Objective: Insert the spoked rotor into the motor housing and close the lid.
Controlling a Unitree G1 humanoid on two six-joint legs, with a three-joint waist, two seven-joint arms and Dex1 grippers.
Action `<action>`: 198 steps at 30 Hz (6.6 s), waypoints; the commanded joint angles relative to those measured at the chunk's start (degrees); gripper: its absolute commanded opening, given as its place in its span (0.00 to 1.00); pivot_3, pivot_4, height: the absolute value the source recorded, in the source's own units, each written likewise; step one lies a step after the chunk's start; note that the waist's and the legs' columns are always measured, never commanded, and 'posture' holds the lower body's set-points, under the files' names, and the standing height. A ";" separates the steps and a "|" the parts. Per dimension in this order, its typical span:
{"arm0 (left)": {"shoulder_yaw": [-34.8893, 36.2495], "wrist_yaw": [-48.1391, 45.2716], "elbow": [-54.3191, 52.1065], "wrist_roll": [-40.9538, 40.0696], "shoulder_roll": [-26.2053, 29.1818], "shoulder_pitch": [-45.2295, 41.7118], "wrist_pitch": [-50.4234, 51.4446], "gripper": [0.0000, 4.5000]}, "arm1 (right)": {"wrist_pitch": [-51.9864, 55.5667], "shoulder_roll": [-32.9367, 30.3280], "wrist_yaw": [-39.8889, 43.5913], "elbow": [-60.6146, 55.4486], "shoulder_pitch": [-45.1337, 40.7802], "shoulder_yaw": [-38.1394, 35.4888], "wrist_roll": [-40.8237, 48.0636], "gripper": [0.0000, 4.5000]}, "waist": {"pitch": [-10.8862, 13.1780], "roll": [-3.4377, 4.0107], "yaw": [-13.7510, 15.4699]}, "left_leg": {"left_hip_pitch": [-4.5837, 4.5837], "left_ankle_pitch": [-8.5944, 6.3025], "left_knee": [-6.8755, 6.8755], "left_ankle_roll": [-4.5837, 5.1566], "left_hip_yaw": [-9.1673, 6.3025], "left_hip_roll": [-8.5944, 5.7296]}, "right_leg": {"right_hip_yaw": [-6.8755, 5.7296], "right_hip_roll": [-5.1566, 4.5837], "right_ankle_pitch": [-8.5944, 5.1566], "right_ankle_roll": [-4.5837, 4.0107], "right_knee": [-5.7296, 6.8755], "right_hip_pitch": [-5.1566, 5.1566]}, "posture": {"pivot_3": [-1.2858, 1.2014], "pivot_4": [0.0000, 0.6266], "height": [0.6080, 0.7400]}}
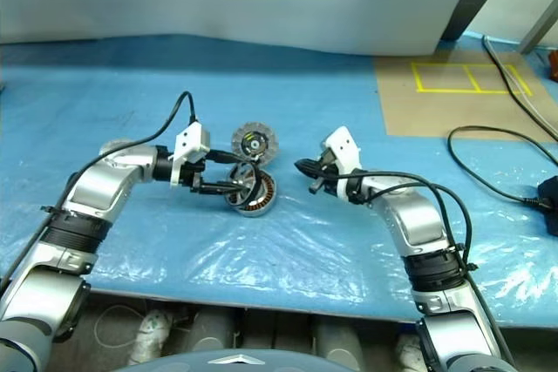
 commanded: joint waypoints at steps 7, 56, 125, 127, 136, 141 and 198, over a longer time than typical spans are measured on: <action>-1.71 -0.77 1.91 2.63 -0.05 -0.43 -3.11 0.77 | -1.45 0.50 -1.43 -1.49 0.30 -0.26 -0.65 0.00 | 0.00 0.00 -0.03 | 0.01 0.00 0.01 0.00 0.00 0.00 | 0.00 0.00 0.00 0.00 0.03 0.00 | 0.52 0.24 1.00; 11.43 15.26 1.67 -5.39 -0.83 -0.31 6.51 0.99 | -5.27 9.25 12.97 10.09 -13.06 5.91 -0.57 0.00 | 0.01 -0.04 0.04 | -0.07 0.00 0.35 0.02 -0.14 0.02 | -0.11 -0.05 -0.08 -0.15 0.15 0.10 | 0.52 0.24 1.00; -7.71 -16.21 18.90 -8.18 -4.38 -13.67 -4.73 0.01 | 4.18 -1.90 2.16 -7.82 2.69 -0.48 2.17 0.00 | 0.42 -0.30 1.56 | -0.01 0.00 0.13 0.01 -0.19 -0.10 | -0.23 -0.23 -0.01 0.00 -0.09 0.25 | 0.52 0.24 1.00; -3.18 -15.51 16.27 -11.64 -3.58 -15.16 0.28 0.01 | 4.59 -2.57 3.23 -9.24 2.74 -1.07 3.47 0.00 | 0.42 -0.30 1.51 | 0.00 0.01 0.14 0.00 -0.19 -0.10 | -0.22 -0.22 -0.01 0.00 -0.04 0.25 | 0.52 0.24 1.00; 6.24 -14.79 -5.71 -18.24 8.22 -5.38 13.95 0.01 | 3.29 -4.67 6.19 -10.65 -0.64 1.52 3.46 0.00 | 0.45 -0.16 0.13 | 0.10 0.00 -0.17 -0.02 -0.16 -0.09 | -0.18 -0.12 -0.02 0.07 -0.13 0.20 | 0.52 0.24 1.00; 8.03 -10.52 -4.92 -16.41 9.14 -3.94 13.74 0.01 | 0.33 -1.44 5.95 -5.30 -4.69 4.17 1.25 0.00 | 0.46 -0.15 0.19 | 0.04 0.01 0.00 -0.01 -0.17 -0.05 | -0.25 -0.15 -0.09 -0.06 -0.05 0.21 | 0.52 0.24 1.00; 12.08 9.58 -14.13 -16.95 3.94 10.91 16.87 0.00 | -16.15 12.80 6.21 23.47 -13.40 16.39 -18.85 0.66 | 0.44 -0.16 -0.33 | 0.13 0.01 0.44 0.01 -0.18 0.04 | -0.15 -0.08 -0.18 -0.22 0.30 0.26 | 0.52 0.24 1.00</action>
